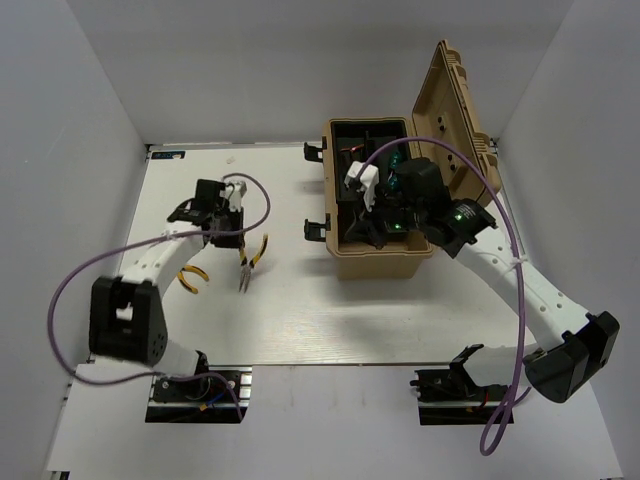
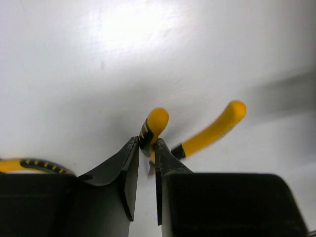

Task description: Sort the tools into containers

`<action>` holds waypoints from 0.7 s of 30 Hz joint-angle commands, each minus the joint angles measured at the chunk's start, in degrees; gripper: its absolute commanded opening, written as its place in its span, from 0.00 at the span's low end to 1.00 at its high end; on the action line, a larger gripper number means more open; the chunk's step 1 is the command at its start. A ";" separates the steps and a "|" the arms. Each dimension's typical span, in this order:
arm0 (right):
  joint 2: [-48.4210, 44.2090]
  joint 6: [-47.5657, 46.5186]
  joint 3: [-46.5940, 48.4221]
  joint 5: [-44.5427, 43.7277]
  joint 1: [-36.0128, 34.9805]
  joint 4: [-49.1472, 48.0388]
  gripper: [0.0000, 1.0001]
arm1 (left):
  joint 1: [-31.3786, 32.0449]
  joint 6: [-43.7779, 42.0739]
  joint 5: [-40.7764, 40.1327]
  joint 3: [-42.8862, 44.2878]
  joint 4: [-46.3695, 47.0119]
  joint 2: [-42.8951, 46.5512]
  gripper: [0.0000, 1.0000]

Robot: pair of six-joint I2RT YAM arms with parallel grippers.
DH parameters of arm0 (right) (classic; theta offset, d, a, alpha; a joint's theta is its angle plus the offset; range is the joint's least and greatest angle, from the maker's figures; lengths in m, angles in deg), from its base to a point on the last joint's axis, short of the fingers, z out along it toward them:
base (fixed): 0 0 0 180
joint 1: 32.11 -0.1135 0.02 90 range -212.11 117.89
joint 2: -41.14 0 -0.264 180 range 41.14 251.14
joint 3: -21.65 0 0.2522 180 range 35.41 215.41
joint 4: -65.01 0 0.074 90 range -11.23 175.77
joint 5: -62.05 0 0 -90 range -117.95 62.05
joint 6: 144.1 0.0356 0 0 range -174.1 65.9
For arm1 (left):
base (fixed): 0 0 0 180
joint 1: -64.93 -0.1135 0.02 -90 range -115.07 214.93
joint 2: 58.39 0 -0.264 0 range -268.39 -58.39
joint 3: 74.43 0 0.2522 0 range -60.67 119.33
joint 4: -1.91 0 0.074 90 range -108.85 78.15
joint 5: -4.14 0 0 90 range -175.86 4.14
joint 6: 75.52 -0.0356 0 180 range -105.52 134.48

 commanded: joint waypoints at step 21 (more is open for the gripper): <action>-2.59 1.17 7.66 -23.39 3.88 1.22 0.00 | 13.99 23.85 37.05 27.03 38.36 -6.19 0.00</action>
